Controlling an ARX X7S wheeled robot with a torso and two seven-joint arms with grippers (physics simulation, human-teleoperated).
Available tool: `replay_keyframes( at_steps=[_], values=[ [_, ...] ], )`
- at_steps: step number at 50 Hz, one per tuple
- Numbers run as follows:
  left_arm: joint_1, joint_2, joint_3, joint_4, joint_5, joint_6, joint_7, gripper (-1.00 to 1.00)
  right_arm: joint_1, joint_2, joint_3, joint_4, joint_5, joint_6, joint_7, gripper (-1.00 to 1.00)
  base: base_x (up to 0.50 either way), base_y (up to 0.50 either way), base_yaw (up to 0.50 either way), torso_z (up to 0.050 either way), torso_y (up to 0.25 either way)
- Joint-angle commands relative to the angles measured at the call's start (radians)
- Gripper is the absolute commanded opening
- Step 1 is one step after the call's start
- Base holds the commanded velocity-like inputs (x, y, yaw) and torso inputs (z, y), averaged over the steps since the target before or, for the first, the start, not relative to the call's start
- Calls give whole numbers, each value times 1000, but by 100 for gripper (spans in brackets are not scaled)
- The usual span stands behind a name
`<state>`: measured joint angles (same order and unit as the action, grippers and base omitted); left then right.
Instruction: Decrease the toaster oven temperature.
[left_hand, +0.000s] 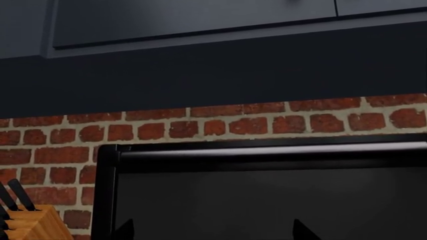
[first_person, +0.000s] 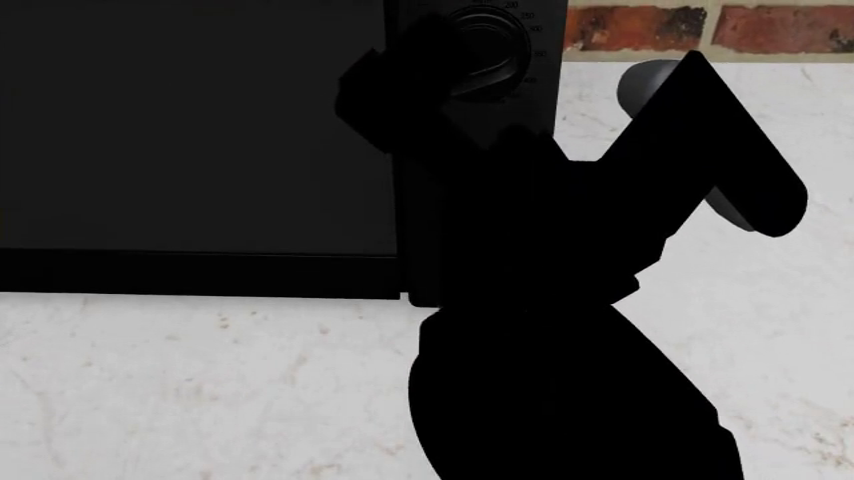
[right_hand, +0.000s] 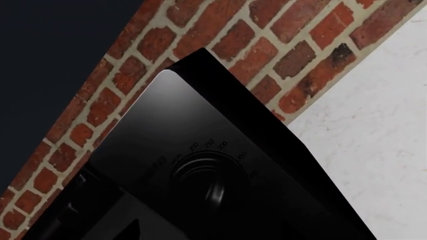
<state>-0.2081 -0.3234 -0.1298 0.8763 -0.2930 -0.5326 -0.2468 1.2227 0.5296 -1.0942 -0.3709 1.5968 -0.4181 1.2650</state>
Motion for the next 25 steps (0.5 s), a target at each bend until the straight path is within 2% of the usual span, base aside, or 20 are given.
replay_keyframes(
  at_steps=[1, 25],
  values=[
    [1, -6, 8, -4, 0, 4, -5, 100, -2, -16, 7, 42, 20, -1, -29, 100, 0, 0, 0, 0, 0],
    [12, -15, 8, -15, -5, 22, -15, 100, 4, -59, 6, 143, 59, 22, -96, 100, 0, 0, 0, 0, 0]
  ],
)
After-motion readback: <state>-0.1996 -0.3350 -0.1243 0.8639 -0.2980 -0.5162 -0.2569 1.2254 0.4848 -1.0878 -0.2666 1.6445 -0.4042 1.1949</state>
